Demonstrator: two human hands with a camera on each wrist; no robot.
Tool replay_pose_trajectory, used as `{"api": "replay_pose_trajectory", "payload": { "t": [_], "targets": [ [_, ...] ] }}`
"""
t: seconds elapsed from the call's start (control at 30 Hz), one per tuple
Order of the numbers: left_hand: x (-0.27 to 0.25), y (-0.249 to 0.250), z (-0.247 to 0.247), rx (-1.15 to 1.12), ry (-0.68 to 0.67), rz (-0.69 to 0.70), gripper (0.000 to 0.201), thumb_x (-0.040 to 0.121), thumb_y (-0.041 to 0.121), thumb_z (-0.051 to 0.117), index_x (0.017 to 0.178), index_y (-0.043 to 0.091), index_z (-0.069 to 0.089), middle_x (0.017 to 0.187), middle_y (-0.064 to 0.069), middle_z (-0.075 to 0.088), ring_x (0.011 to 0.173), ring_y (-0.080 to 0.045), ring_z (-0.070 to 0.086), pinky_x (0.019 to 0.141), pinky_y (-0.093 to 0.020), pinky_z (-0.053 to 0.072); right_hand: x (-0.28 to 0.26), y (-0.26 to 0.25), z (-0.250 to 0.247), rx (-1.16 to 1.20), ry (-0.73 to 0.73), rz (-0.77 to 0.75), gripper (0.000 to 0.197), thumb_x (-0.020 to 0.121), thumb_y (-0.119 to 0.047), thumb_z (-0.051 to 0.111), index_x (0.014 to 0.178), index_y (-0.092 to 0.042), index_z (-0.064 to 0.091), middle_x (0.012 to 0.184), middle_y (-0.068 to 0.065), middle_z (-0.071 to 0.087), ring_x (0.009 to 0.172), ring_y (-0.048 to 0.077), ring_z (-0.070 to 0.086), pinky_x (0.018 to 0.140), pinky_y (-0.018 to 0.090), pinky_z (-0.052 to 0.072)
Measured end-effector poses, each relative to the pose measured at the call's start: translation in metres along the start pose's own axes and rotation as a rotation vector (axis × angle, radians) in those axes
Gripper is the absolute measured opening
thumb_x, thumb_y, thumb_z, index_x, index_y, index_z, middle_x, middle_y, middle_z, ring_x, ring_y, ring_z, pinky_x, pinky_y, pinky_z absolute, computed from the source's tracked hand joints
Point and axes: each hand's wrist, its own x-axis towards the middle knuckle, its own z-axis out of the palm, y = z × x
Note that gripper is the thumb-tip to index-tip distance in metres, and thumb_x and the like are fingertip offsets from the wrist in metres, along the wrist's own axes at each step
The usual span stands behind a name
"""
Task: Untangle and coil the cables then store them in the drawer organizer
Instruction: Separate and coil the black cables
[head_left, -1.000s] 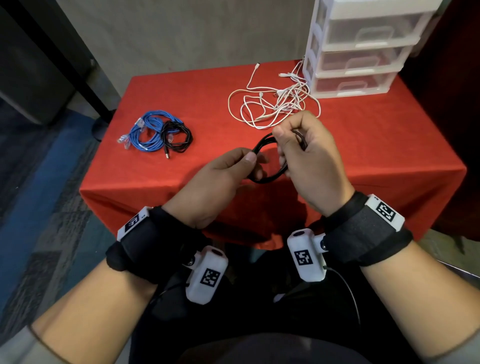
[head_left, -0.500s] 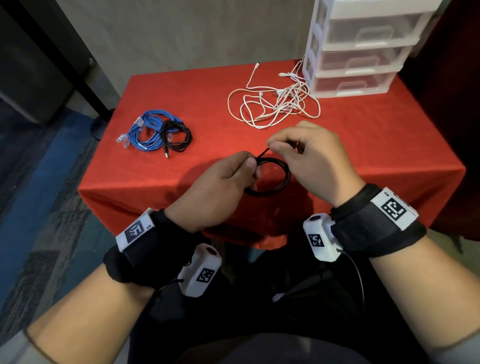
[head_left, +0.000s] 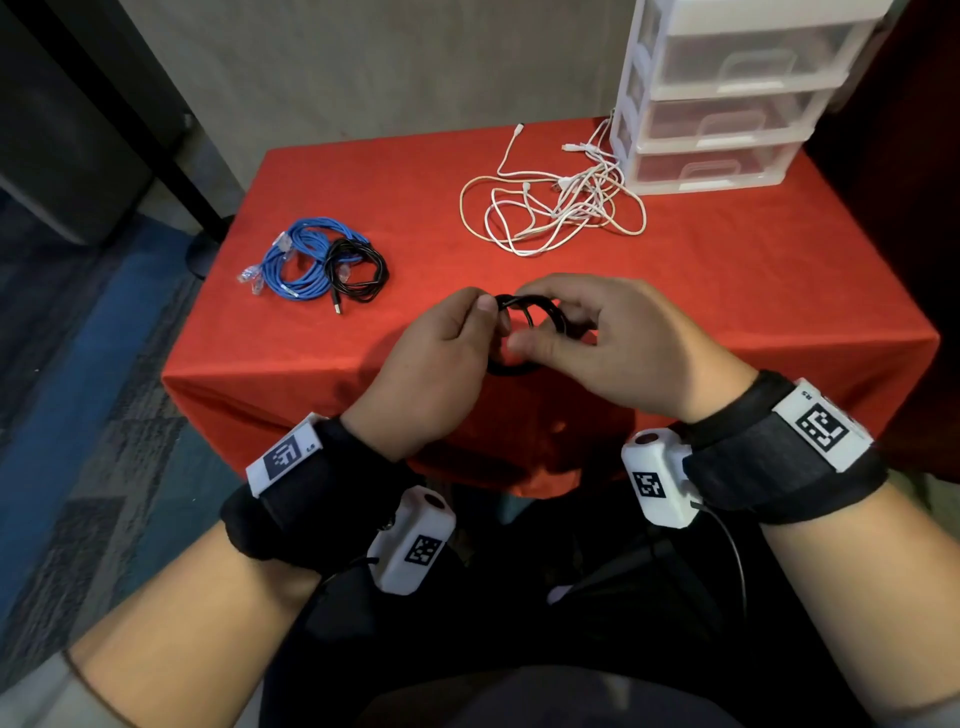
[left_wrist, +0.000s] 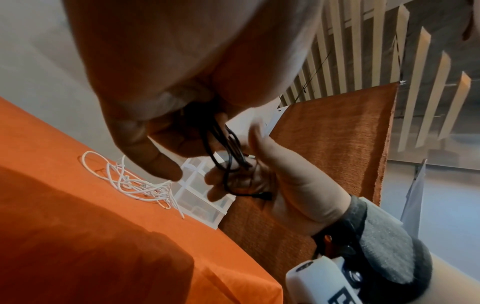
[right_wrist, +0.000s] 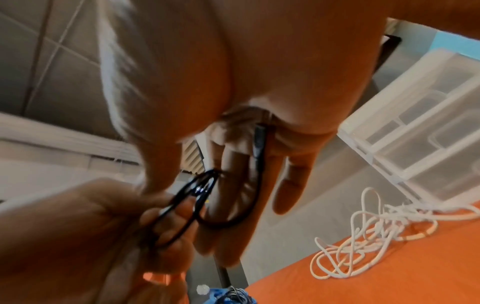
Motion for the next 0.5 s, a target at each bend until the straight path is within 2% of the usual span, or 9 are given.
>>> {"api": "replay_pose_trajectory", "payload": {
  "t": [0.07,0.13,0.2,0.27,0.33,0.4,0.43,0.5],
  "targets": [
    [0.003,-0.001,0.003,0.032,0.060,-0.016,0.031,0.099,0.038,0.037,0.079,0.024,0.056,0.068,0.007,0.053,0.063,-0.011,0.046,0.066,-0.033,0.039,-0.002,0.001,0.002,0.074,-0.008,-0.042,0.048,0.087,-0.030,0.080,0.130,-0.029,0.059,0.081,-0.002,0.072,0.076,0.018,0.069,0.083,0.044,0.053],
    [0.006,-0.005,0.006,0.099,0.106,-0.014,0.032,0.102,0.035,0.038,0.079,0.025,0.056,0.064,0.010,0.054,0.058,-0.007,0.047,0.063,-0.032,0.038,-0.003,0.000,0.005,0.151,0.009,-0.078,0.058,0.086,-0.019,0.080,0.136,-0.025,0.051,0.078,0.003,0.069,0.072,0.024,0.067,0.082,0.048,0.054],
    [0.007,-0.008,0.007,0.184,0.141,0.009,0.032,0.107,0.028,0.039,0.079,0.026,0.056,0.063,0.010,0.053,0.057,-0.003,0.047,0.063,-0.032,0.038,-0.002,-0.003,0.009,0.191,0.051,-0.075,0.051,0.085,-0.017,0.077,0.128,-0.023,0.049,0.075,0.006,0.067,0.067,0.030,0.064,0.076,0.054,0.054],
    [0.008,-0.006,0.008,0.200,0.170,0.021,0.032,0.108,0.025,0.039,0.082,0.026,0.057,0.064,0.009,0.054,0.057,-0.002,0.047,0.063,-0.031,0.038,-0.002,-0.004,0.012,0.209,0.117,-0.053,0.040,0.086,-0.017,0.074,0.115,-0.022,0.048,0.073,0.004,0.066,0.063,0.034,0.064,0.070,0.057,0.054],
    [0.008,-0.004,0.007,0.114,0.167,0.024,0.029,0.109,0.022,0.039,0.093,0.022,0.063,0.064,0.009,0.052,0.056,-0.002,0.044,0.061,-0.028,0.036,-0.002,-0.003,0.015,0.250,0.146,-0.034,0.033,0.087,-0.014,0.073,0.108,-0.020,0.048,0.076,0.003,0.066,0.062,0.035,0.066,0.067,0.059,0.054],
    [0.007,-0.002,0.006,-0.022,0.118,0.038,0.027,0.108,0.021,0.039,0.112,0.017,0.065,0.063,0.012,0.048,0.060,-0.005,0.042,0.060,-0.025,0.036,-0.003,-0.003,0.014,0.309,0.141,-0.013,0.031,0.089,-0.009,0.072,0.107,-0.017,0.047,0.079,0.009,0.064,0.061,0.035,0.070,0.065,0.062,0.055],
    [0.007,-0.001,0.005,-0.066,0.089,0.044,0.028,0.107,0.022,0.039,0.117,0.019,0.065,0.063,0.013,0.047,0.062,-0.007,0.042,0.060,-0.026,0.036,-0.003,-0.003,0.013,0.340,0.130,0.003,0.031,0.090,-0.006,0.071,0.107,-0.015,0.047,0.080,0.011,0.064,0.061,0.033,0.072,0.065,0.064,0.055],
    [0.006,-0.002,0.004,-0.102,0.053,0.032,0.028,0.105,0.027,0.040,0.113,0.026,0.067,0.062,0.014,0.047,0.064,-0.010,0.041,0.063,-0.029,0.034,-0.005,0.000,0.012,0.373,0.114,0.029,0.030,0.091,-0.005,0.072,0.106,-0.013,0.047,0.084,0.013,0.065,0.061,0.031,0.074,0.065,0.065,0.056]
  ]
}}
